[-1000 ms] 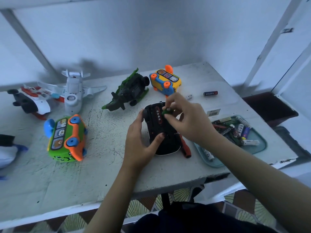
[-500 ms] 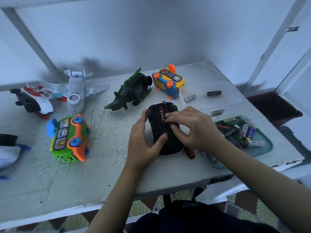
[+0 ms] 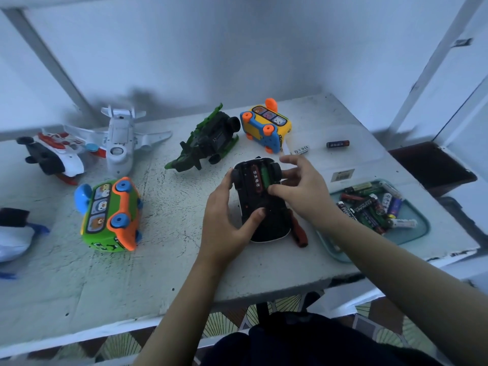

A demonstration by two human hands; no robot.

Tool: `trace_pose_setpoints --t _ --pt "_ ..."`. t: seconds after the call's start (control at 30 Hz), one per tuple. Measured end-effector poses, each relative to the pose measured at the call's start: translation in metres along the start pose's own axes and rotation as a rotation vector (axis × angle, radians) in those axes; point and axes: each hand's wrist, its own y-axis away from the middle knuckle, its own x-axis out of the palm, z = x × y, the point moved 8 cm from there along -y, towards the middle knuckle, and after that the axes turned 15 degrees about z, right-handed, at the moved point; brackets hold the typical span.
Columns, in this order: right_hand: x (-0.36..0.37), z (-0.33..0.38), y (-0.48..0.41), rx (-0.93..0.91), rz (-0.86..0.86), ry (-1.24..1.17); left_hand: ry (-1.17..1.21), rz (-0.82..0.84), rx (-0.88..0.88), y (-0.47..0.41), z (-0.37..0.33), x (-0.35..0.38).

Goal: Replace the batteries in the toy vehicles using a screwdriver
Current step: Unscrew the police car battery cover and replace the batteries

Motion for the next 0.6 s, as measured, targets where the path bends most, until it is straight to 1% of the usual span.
trace_pose_setpoints --t 0.07,0.17,0.27,0.33,0.4,0.43,0.5,0.6 --pt "-0.001 0.002 -0.001 0.011 0.002 0.043 0.003 0.001 0.0 0.0 0.0 0.0" --pt "-0.005 0.014 0.001 0.004 0.067 0.261 0.001 -0.003 -0.002 0.0 0.0 0.001" --pt "-0.022 0.032 0.007 0.018 0.087 0.438 0.0 -0.004 -0.01 0.001 0.001 0.001" --pt "-0.029 0.037 0.014 0.123 0.203 0.694 0.0 -0.005 -0.016 0.001 0.002 0.001" --pt "-0.034 0.027 0.025 0.302 0.341 0.975 0.007 -0.003 -0.027 0.001 0.003 0.001" --pt "-0.036 0.021 0.031 0.381 0.38 1.069 0.011 -0.002 -0.032 0.001 0.003 0.001" --pt "-0.037 0.011 0.04 0.47 0.425 1.151 0.011 -0.001 -0.033 0.001 0.003 0.002" --pt "-0.035 0.006 0.049 0.516 0.466 1.169 0.007 -0.004 -0.032 0.001 0.004 0.002"
